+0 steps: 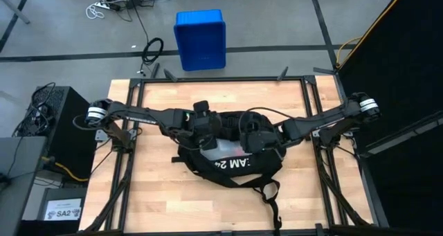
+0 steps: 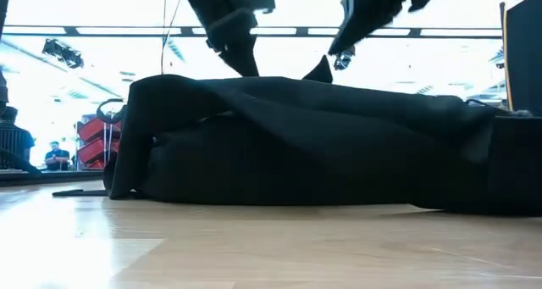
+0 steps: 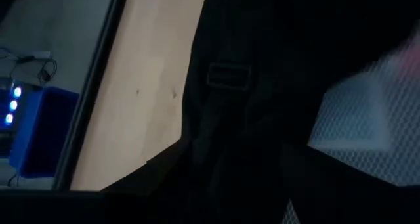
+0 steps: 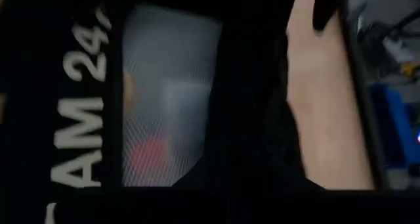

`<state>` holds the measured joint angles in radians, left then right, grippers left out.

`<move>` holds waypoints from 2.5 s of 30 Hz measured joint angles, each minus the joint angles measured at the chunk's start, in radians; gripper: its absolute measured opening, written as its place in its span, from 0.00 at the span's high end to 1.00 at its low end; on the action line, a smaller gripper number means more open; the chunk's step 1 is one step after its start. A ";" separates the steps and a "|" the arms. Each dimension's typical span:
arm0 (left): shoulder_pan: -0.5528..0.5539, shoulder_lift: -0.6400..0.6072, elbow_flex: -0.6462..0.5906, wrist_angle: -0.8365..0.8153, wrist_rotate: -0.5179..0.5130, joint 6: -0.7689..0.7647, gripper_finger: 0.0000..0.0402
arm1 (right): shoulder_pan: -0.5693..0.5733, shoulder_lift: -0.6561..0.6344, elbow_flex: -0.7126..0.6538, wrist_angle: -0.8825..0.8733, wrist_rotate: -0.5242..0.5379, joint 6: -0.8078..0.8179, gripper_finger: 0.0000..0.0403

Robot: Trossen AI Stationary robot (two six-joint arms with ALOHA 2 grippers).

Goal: Unpack backpack
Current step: Remove the zip bag from the backpack

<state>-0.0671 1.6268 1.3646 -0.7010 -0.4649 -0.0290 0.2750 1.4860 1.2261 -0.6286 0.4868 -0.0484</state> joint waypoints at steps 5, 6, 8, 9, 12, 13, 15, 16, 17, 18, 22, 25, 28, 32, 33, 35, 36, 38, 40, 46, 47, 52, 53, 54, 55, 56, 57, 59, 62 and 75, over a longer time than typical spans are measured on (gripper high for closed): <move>-0.038 -0.001 0.084 -0.031 0.172 0.032 0.51 | 0.006 -0.002 0.061 -0.050 -0.056 0.001 1.00; -0.047 -0.001 0.084 -0.026 0.203 0.044 0.51 | 0.006 -0.001 0.060 -0.068 -0.092 0.002 1.00; -0.063 0.010 0.069 -0.005 0.220 0.052 0.51 | 0.005 0.000 0.045 -0.084 -0.155 0.023 1.00; -0.068 0.016 0.055 0.008 0.219 0.054 0.51 | 0.005 0.000 0.031 -0.088 -0.172 0.040 1.00; -0.068 0.061 0.027 0.011 0.215 0.048 0.51 | 0.004 0.003 -0.022 -0.095 -0.204 0.083 1.00; -0.067 0.077 0.023 0.013 0.215 0.047 0.51 | 0.004 0.003 -0.042 -0.089 -0.214 0.095 1.00; -0.066 0.122 0.022 0.024 0.205 0.046 0.51 | 0.004 0.003 -0.085 -0.077 -0.231 0.116 1.00; -0.064 0.141 0.023 0.032 0.197 0.046 0.51 | 0.003 0.003 -0.110 -0.055 -0.244 0.123 1.00; -0.060 0.166 0.023 0.037 0.193 0.046 0.51 | 0.000 0.003 -0.133 -0.037 -0.255 0.126 1.00; -0.058 0.182 0.023 0.037 0.194 0.046 0.51 | -0.001 0.003 -0.154 -0.022 -0.268 0.126 1.00; -0.049 0.234 0.023 0.027 0.321 0.043 0.51 | -0.008 0.003 -0.227 0.039 -0.297 0.134 1.00; -0.062 0.238 0.024 0.039 0.463 0.026 0.51 | -0.016 0.003 -0.259 0.063 -0.300 0.142 1.00; -0.090 0.235 0.024 0.059 0.563 0.004 0.51 | -0.030 0.003 -0.273 0.068 -0.299 0.142 1.00; -0.133 0.235 0.044 0.067 0.632 -0.002 0.51 | -0.053 0.002 -0.275 0.084 -0.299 0.141 1.00; -0.145 0.234 0.049 0.074 0.635 -0.002 0.51 | -0.059 0.002 -0.275 0.090 -0.299 0.135 1.00; -0.168 0.233 0.054 0.101 0.635 -0.002 0.51 | -0.068 0.002 -0.275 0.097 -0.299 0.129 1.00; -0.179 0.233 0.055 0.121 0.634 -0.001 0.51 | -0.072 0.002 -0.275 0.098 -0.299 0.127 1.00; -0.199 0.233 0.055 0.150 0.607 0.026 0.51 | -0.076 0.002 -0.275 0.096 -0.300 0.133 1.00; -0.220 0.233 0.055 0.157 0.534 0.053 0.51 | -0.076 0.002 -0.275 0.090 -0.335 0.145 0.99; -0.241 0.240 0.055 0.048 0.379 0.049 0.51 | -0.055 0.002 -0.274 -0.039 -0.411 0.235 0.92; -0.241 0.238 0.055 0.021 0.378 0.028 0.51 | -0.048 0.002 -0.273 -0.073 -0.410 0.257 0.90; -0.265 0.237 0.056 -0.119 0.349 -0.061 0.51 | -0.002 0.000 -0.272 -0.199 -0.408 0.309 0.76; -0.273 0.237 0.056 -0.143 0.336 -0.072 0.51 | 0.009 0.000 -0.272 -0.214 -0.408 0.310 0.72; -0.281 0.237 0.056 -0.160 0.318 -0.080 0.51 | 0.020 0.000 -0.271 -0.226 -0.408 0.310 0.68; -0.287 0.237 0.056 -0.172 0.302 -0.087 0.51 | 0.032 0.000 -0.271 -0.235 -0.408 0.311 0.64; -0.293 0.237 0.056 -0.183 0.287 -0.088 0.51 | 0.041 0.000 -0.271 -0.242 -0.408 0.313 0.61; -0.297 0.237 0.056 -0.192 0.270 -0.088 0.51 | 0.050 0.000 -0.271 -0.248 -0.408 0.316 0.57; -0.301 0.237 0.056 -0.200 0.246 -0.088 0.51 | 0.059 0.000 -0.271 -0.261 -0.407 0.321 0.50; -0.299 0.237 0.056 -0.232 0.238 -0.090 0.51 | 0.066 0.000 -0.273 -0.277 -0.408 0.327 0.42; -0.284 0.228 -0.082 -0.065 -0.008 0.116 0.51 | 0.009 -0.005 -0.397 -0.152 -0.401 0.282 0.36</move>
<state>-0.3509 1.8549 1.2830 -0.7656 -0.4728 0.0867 0.2840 1.4815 0.8295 -0.7810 0.0861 0.2334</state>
